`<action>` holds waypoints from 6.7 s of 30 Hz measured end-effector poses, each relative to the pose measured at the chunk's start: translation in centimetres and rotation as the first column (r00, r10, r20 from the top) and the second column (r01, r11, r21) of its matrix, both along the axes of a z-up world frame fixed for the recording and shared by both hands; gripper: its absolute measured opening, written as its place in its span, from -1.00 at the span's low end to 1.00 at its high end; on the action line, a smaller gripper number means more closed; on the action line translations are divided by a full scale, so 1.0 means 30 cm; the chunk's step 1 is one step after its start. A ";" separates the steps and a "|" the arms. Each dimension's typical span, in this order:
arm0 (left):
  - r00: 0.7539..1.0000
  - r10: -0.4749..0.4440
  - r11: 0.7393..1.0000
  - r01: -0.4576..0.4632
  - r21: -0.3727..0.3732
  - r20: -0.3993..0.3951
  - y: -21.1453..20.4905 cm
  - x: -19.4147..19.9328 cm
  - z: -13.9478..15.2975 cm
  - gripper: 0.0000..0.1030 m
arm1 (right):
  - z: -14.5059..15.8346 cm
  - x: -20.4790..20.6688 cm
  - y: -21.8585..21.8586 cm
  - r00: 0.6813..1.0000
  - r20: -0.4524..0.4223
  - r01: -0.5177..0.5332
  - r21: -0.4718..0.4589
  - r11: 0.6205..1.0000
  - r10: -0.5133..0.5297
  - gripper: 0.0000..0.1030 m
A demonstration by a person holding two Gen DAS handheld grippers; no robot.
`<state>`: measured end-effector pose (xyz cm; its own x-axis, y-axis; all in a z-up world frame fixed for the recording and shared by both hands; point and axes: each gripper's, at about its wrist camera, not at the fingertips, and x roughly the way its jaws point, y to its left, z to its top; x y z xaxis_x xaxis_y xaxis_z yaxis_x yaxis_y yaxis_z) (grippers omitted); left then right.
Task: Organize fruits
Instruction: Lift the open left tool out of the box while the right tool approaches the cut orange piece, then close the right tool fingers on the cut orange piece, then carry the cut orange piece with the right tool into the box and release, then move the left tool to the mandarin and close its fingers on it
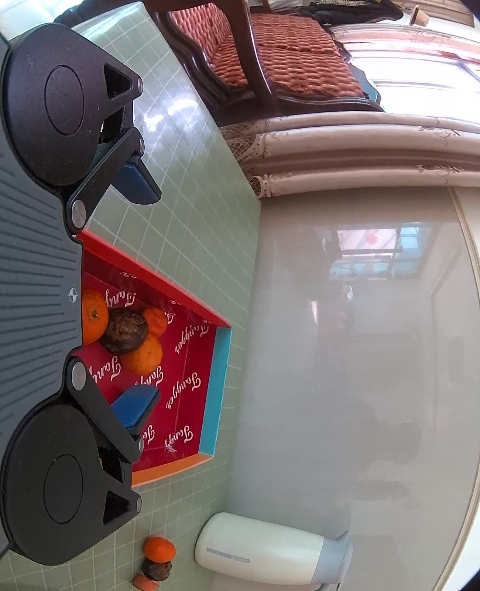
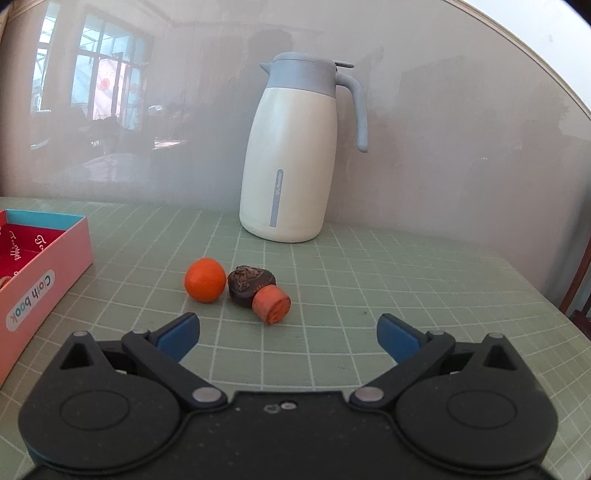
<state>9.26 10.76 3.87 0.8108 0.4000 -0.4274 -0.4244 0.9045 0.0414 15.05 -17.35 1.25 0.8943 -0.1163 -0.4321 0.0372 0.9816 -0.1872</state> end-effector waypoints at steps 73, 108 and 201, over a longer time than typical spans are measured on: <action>0.996 0.091 0.996 -0.091 -0.023 -0.025 0.055 0.034 -0.031 1.00 | -0.042 0.204 -0.051 0.979 -0.137 -0.128 0.167 0.978 0.151 -0.38; 0.979 0.202 0.979 -0.202 0.009 -0.013 0.172 -0.056 -0.022 1.00 | 0.101 -0.045 0.444 0.811 -0.006 -0.581 0.114 0.806 0.585 -0.38; 0.862 -0.471 0.874 0.485 0.033 -0.187 -0.705 0.461 -0.080 0.71 | 0.105 -0.136 -0.501 0.956 0.074 0.271 0.139 0.953 -0.282 1.00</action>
